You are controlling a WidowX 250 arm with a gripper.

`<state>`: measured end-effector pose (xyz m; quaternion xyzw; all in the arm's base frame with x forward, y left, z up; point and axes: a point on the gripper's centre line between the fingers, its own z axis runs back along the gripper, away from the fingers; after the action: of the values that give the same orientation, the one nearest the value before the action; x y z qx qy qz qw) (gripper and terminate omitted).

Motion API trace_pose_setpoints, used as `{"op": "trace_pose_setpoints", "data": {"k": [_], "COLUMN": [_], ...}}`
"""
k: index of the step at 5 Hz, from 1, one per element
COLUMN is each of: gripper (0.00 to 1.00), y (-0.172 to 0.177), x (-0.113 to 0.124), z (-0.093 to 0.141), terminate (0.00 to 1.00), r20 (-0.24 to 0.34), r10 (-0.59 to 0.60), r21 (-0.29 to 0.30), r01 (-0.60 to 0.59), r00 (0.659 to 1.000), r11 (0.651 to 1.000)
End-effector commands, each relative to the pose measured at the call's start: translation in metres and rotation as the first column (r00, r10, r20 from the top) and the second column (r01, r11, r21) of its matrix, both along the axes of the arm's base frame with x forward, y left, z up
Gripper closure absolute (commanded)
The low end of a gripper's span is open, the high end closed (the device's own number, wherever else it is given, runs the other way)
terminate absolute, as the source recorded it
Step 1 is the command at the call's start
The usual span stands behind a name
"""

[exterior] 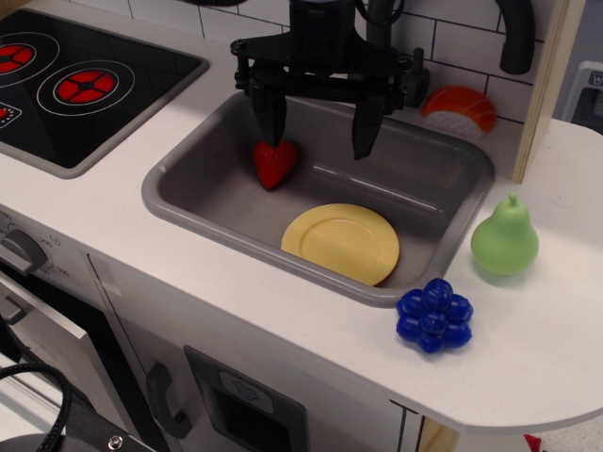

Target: Put blueberries on plate sink

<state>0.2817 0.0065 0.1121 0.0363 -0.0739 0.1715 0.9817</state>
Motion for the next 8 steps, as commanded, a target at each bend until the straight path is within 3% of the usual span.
{"op": "trace_pose_setpoints", "data": {"k": [1, 3, 4, 6, 7, 8], "gripper": [0.0, 0.0, 0.0, 0.0, 0.0, 0.0], "y": [0.0, -0.041, -0.061, -0.089, -0.098, -0.102], "x": [0.0, -0.034, -0.045, -0.045, -0.039, -0.037], "z": [0.0, 0.008, 0.017, -0.009, -0.019, -0.026], "terminate": [0.0, 0.0, 0.0, 0.0, 0.0, 0.0], "r20": [0.0, -0.001, 0.038, 0.037, 0.014, 0.029], "r10": [0.0, -0.028, -0.037, -0.018, -0.011, -0.009], "r21": [0.0, -0.062, -0.096, -0.029, -0.047, -0.06], "r01": [0.0, 0.028, 0.041, 0.019, 0.012, 0.01], "r00": [1.0, 1.0, 0.999, 0.999, 1.0, 1.0], "r11": [1.0, 0.998, 0.995, 0.999, 0.999, 0.998]}}
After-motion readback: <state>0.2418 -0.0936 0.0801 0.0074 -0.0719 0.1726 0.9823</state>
